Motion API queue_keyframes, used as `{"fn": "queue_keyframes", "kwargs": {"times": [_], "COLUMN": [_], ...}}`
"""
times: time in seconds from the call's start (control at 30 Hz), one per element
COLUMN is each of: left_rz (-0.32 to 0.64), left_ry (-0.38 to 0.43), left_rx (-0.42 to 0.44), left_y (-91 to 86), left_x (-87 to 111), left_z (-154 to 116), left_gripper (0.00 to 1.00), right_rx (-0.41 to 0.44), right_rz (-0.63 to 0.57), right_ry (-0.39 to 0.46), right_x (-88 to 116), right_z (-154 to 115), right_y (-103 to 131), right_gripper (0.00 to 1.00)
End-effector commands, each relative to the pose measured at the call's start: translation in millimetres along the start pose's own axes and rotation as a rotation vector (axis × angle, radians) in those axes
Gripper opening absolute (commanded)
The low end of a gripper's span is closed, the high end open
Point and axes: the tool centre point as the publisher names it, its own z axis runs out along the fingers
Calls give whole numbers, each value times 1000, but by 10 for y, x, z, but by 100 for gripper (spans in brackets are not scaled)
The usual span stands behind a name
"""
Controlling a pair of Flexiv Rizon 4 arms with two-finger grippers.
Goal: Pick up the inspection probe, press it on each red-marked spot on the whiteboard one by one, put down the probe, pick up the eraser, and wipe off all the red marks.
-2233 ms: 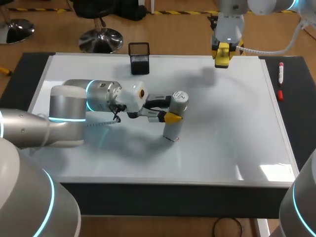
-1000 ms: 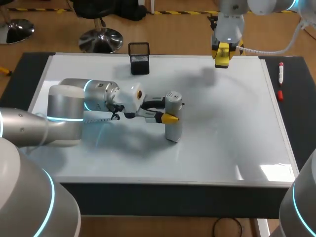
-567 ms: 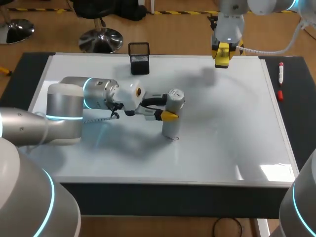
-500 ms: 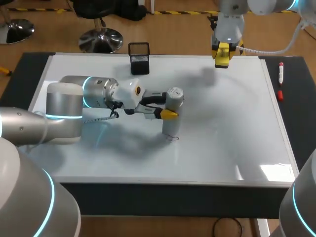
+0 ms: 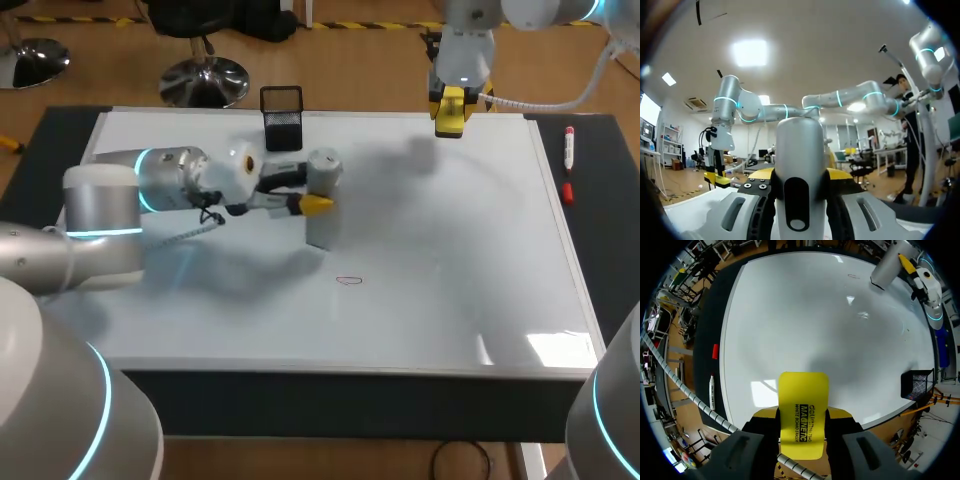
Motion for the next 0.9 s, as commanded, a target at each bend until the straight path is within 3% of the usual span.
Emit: {"fn": "queue_keyframes", "kwargs": {"times": [0.03, 0.37, 0.9], "left_rz": [14, 67, 119], "left_ry": [-51, -182, -272], "left_rx": [-5, -1, -14], "left_y": [-198, -460, -766], "left_x": [-36, -400, -801], "left_z": [-222, -784, -1353], "left_gripper": [0, 0, 0], "right_rx": [1, 1, 1], "right_rz": [-2, -2, -2], "right_ry": [3, 3, 3], "right_x": [9, 9, 9], "right_z": [-16, -16, -16], "right_y": [-2, -2, -2], "right_gripper": [0, 0, 0]}}
